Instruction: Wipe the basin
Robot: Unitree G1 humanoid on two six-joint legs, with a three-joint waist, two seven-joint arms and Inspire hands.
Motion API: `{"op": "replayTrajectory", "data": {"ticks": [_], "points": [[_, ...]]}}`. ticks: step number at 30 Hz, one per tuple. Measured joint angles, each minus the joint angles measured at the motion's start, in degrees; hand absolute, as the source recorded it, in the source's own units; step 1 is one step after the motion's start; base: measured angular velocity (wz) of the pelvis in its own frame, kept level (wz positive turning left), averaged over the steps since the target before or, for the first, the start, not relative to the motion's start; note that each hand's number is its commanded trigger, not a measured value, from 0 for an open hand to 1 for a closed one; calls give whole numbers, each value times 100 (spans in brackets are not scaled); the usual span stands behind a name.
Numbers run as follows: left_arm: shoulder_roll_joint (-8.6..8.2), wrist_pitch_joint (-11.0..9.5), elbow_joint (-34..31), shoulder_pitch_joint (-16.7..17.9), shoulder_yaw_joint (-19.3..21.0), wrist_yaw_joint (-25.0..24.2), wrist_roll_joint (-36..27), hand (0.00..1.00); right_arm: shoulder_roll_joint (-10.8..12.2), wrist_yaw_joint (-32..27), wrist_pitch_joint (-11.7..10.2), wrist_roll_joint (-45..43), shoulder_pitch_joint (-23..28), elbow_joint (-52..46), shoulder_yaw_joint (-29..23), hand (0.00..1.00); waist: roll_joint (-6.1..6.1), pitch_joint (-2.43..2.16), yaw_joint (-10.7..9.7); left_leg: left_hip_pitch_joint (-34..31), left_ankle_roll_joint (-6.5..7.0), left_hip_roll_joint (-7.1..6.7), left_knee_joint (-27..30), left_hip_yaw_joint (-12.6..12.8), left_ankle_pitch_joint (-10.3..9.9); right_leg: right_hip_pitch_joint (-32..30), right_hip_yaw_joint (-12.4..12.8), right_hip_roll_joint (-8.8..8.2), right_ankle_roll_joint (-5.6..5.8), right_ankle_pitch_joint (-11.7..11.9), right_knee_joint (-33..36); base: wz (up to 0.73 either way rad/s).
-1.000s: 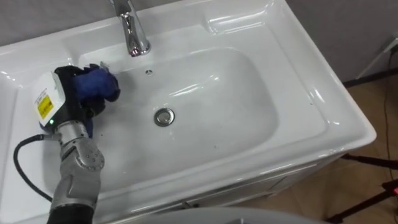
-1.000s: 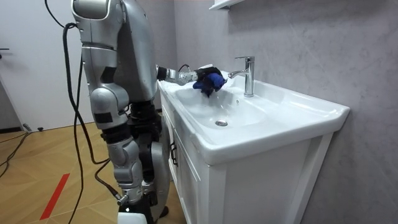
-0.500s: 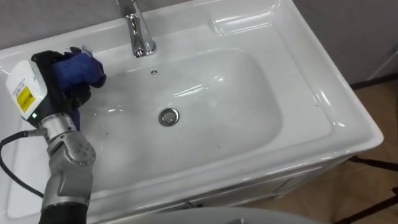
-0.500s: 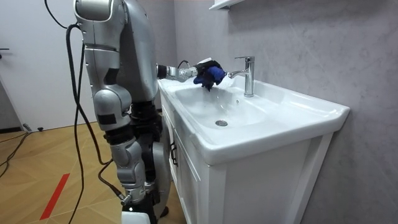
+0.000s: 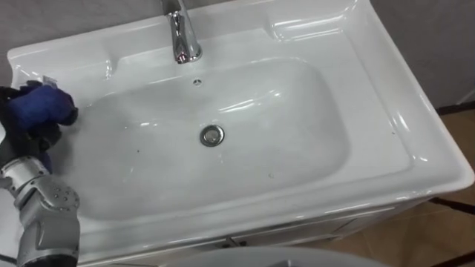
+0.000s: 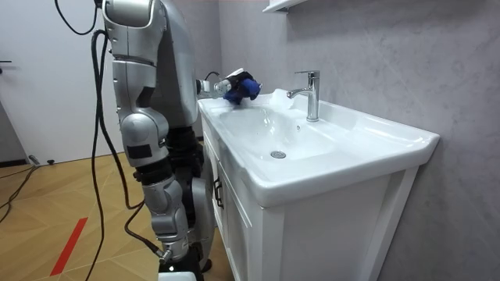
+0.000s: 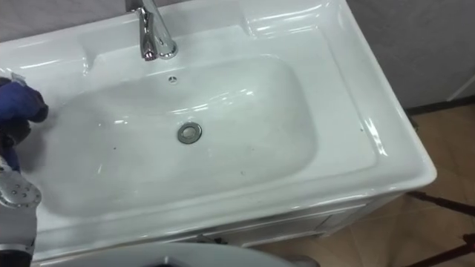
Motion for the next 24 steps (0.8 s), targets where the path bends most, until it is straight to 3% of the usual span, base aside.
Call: {"op": "replayTrajectory", "data": {"ticks": [4, 9, 10, 12, 13, 24], "points": [[-10, 80, 424, 311, 5, -20, -1, 100, -4, -14, 120, -162, 8, 34, -46, 0, 36, 4, -8, 38, 0, -3, -1, -11, 0, 32, -32, -3, 0, 0, 4, 0], [-11, 85, 452, 354, 4, -20, 2, 100, -26, -119, 204, -430, 11, 32, -48, 0, 37, 9, 1, 54, 9, -3, 2, -40, 5, 41, -45, -4, 0, 0, 37, 1], [-11, 91, 460, 354, -1, -20, 1, 91, -29, -130, 215, -451, 0, 28, -48, 0, 30, 13, -4, 55, 11, -3, 4, -43, 7, 41, -44, -5, 0, 0, 39, 0], [-11, 134, 550, 355, -60, -19, -16, 55, -55, -138, 313, -447, -35, 16, -41, 0, 40, 4, -20, 56, 26, -14, 15, -47, 16, 41, -42, -15, 4, -5, 46, 0], [-11, 148, 571, 356, -85, -19, -28, 0, -60, -142, 335, -446, -36, 16, -40, 0, 46, 1, -23, 56, 31, -17, 17, -54, 19, 41, -42, -18, 5, -6, 50, 0], [-102, 210, 572, 342, -120, 94, -152, 0, -74, -157, 374, -435, -37, -6, 21, 0, 37, -2, -62, 42, 48, -39, 32, -80, 32, 38, -56, -35, 19, -26, 91, 0]]}}
